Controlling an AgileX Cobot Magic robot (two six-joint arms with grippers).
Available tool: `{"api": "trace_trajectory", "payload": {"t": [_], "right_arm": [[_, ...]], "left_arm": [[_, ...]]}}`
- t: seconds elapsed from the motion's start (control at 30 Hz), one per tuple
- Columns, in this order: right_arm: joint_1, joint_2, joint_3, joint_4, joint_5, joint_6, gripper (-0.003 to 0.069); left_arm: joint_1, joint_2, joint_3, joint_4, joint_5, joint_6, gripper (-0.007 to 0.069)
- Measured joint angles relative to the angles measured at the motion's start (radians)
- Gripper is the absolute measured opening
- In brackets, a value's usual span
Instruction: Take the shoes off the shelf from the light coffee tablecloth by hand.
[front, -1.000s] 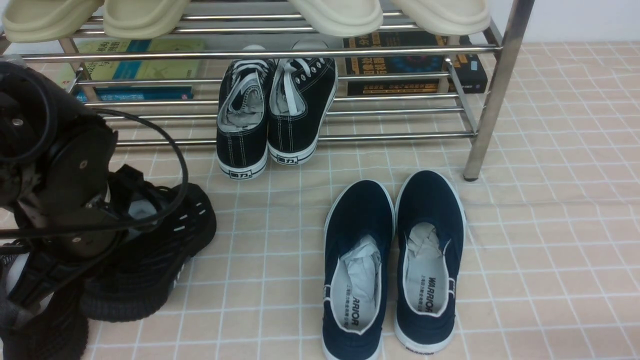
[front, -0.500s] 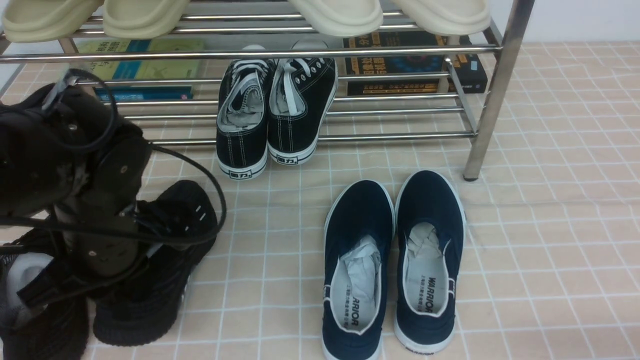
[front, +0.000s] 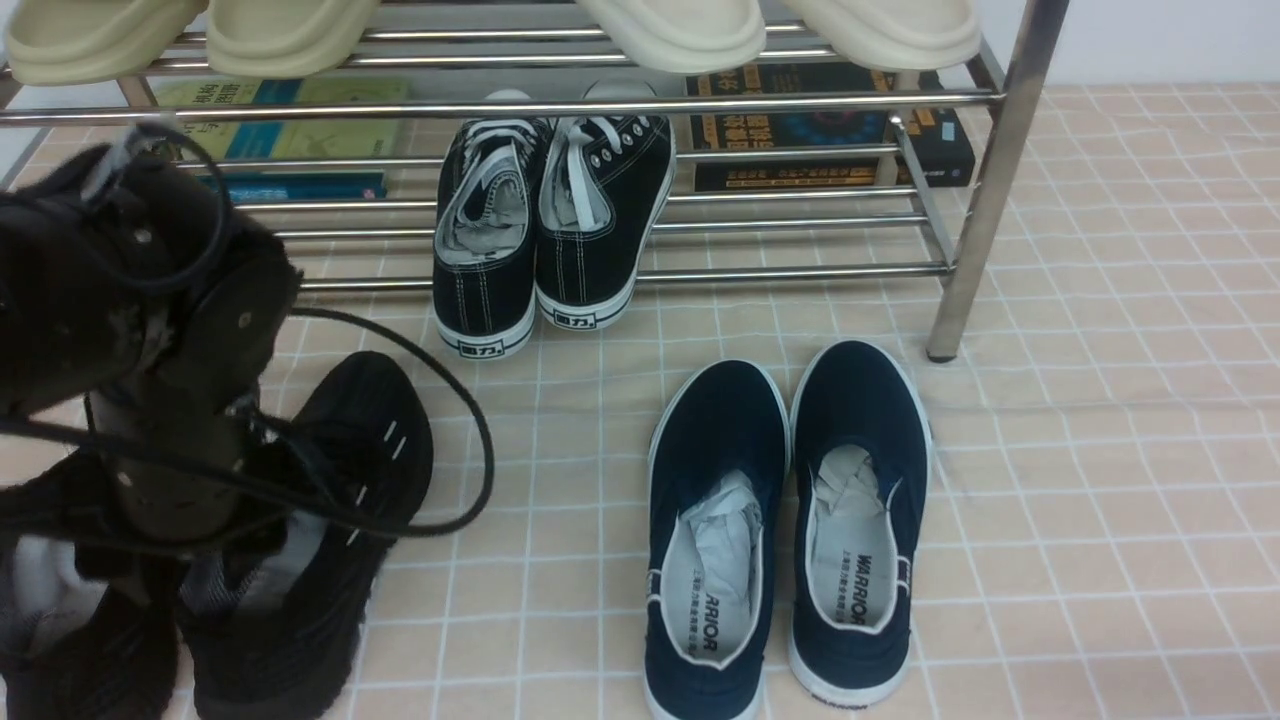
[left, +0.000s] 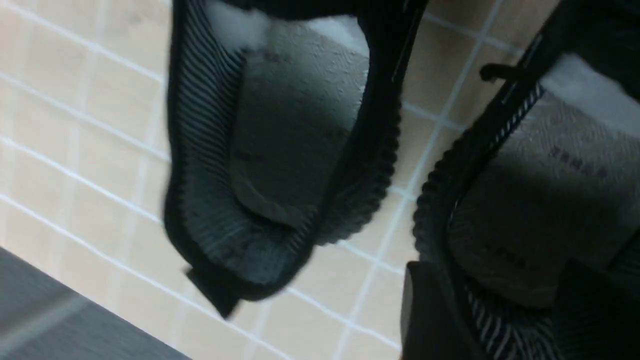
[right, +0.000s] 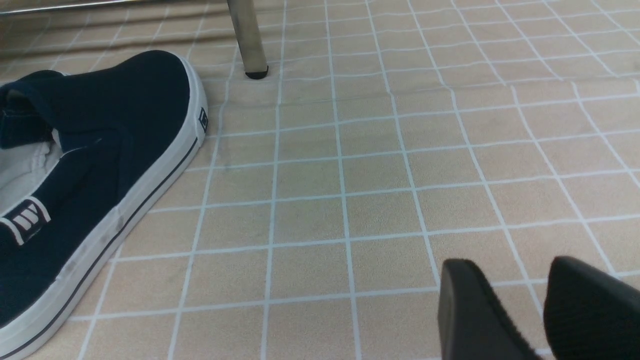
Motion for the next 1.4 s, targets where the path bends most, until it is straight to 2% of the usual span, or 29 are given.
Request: {"api": "trace_trajectory", "payload": {"t": [0.03, 0.13, 0.17, 0.2, 0.33, 0.7, 0.87, 0.97, 1.13, 1.27, 1.4], "right_arm": [[0.000, 0.000, 0.000, 0.000, 0.000, 0.000, 0.0240], [0.000, 0.000, 0.000, 0.000, 0.000, 0.000, 0.0240], [0.000, 0.000, 0.000, 0.000, 0.000, 0.000, 0.0240], [0.000, 0.000, 0.000, 0.000, 0.000, 0.000, 0.0240], [0.000, 0.000, 0.000, 0.000, 0.000, 0.000, 0.0240], [0.000, 0.000, 0.000, 0.000, 0.000, 0.000, 0.0240], [0.000, 0.000, 0.000, 0.000, 0.000, 0.000, 0.0240], [0.000, 0.000, 0.000, 0.000, 0.000, 0.000, 0.0240], [0.000, 0.000, 0.000, 0.000, 0.000, 0.000, 0.0240], [0.000, 0.000, 0.000, 0.000, 0.000, 0.000, 0.0240], [0.000, 0.000, 0.000, 0.000, 0.000, 0.000, 0.0240]], "left_arm": [[0.000, 0.000, -0.009, 0.000, 0.002, 0.023, 0.0319], [0.000, -0.036, -0.046, -0.028, 0.004, 0.135, 0.0174], [0.000, -0.041, -0.047, -0.033, 0.004, 0.147, 0.0165], [0.000, -0.080, -0.050, -0.050, 0.005, 0.192, 0.0094], [0.000, -0.215, -0.053, -0.076, 0.017, 0.309, 0.0006], [0.000, -0.610, -0.049, -0.259, 0.048, 0.524, 0.0001], [0.000, -0.813, 0.042, -0.331, 0.016, 0.597, 0.0001], [0.000, -0.925, 0.139, -0.360, -0.085, 0.580, 0.0004], [0.000, -1.052, 0.318, -0.360, -0.297, 0.470, 0.0012], [0.000, -1.072, 0.414, -0.358, -0.441, 0.425, 0.0017], [0.000, -1.071, 0.461, -0.354, -0.485, 0.414, 0.0020]]}}
